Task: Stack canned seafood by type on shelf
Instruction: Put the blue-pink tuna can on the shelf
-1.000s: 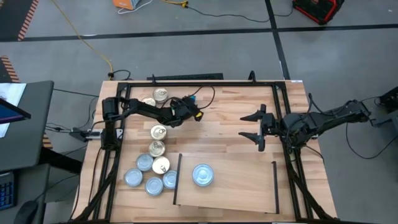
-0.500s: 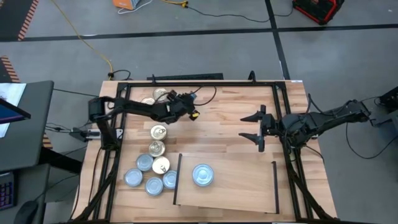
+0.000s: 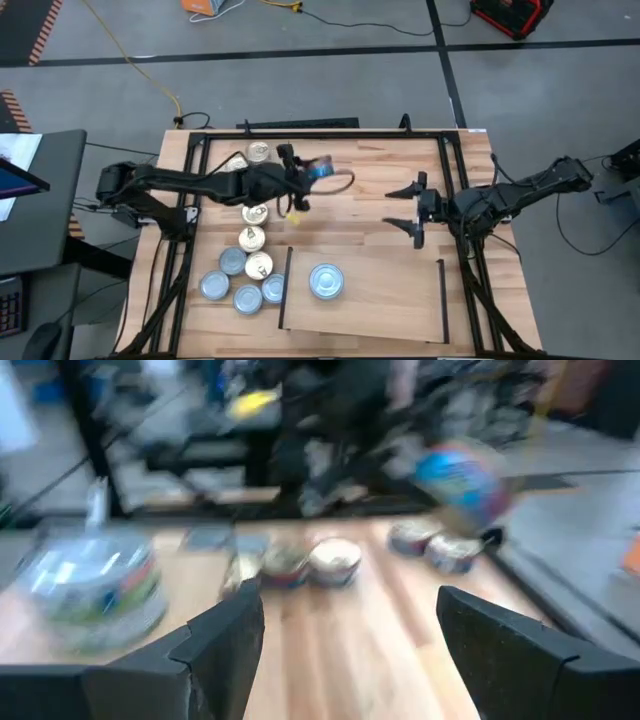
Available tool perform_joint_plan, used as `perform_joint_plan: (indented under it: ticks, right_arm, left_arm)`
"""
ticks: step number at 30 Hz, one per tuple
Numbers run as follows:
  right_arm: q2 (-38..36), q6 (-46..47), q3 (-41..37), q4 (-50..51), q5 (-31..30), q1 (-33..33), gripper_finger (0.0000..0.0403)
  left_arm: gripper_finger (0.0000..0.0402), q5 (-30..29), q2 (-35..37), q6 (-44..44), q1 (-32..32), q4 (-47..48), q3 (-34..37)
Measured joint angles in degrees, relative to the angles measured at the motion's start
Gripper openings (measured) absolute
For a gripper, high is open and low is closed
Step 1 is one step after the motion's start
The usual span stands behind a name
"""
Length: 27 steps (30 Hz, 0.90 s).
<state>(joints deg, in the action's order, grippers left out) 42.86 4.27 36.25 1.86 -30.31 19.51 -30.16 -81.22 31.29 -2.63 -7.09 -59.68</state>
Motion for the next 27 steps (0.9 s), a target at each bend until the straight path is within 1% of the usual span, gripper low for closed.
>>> perform_joint_plan:
  ticks: [2,4,5,7,8,10,12,16,18,22,25,27]
  right_arm:
    - [1.2,1.1,0.1,-2.3,-2.5,0.0,0.0322]
    - [3.6,1.3,0.4,-2.7,-2.7,0.1,0.0322]
    - [5.3,-0.2,1.0,-2.6,-2.7,0.3,0.0322]
    - [9.3,-7.7,2.4,-3.7,-3.1,1.4,0.0322]
    - [11.8,-11.9,3.0,-5.2,-4.3,2.1,0.0322]
    - [16.8,-19.8,4.9,-9.9,-7.6,3.6,0.0321]
    - [22.1,-26.4,6.6,-11.8,-11.8,5.0,0.0318]
    - [30.5,-32.7,11.1,-14.6,-21.7,7.8,0.0316]
    - [33.4,-35.5,13.9,-15.8,-23.6,8.9,0.0315]
    - [37.9,-37.4,17.9,-15.0,-26.5,10.2,0.0315]
    - [39.0,-37.8,19.4,-14.7,-28.9,11.2,0.0315]
    - [39.1,-37.6,19.5,-14.7,-29.1,11.6,0.0315]
  left_arm:
    - [0.0176,3.3,1.4,2.1,2.5,0.0,0.0]
    - [0.0176,7.2,2.1,4.2,4.9,-0.1,0.0]
    - [0.0176,9.0,2.2,5.2,6.1,0.0,0.0]
    - [0.0176,11.7,2.2,7.4,8.1,0.2,0.0]
    - [0.0176,13.0,2.1,8.6,9.0,0.4,0.0]
    - [0.0176,15.6,2.1,10.7,10.3,0.5,0.0]
    - [0.0176,17.6,2.2,12.0,11.2,0.4,0.0]
    - [0.0176,19.5,2.2,13.2,11.9,0.4,0.0]
    - [0.0176,19.9,2.2,12.8,11.8,0.2,0.0]
    - [0.0176,20.0,2.2,12.6,12.0,-1.0,0.0]
    - [0.0176,18.8,2.2,13.0,12.8,-3.1,0.0]
    - [0.0176,18.8,2.2,14.2,13.5,-5.0,0.0]
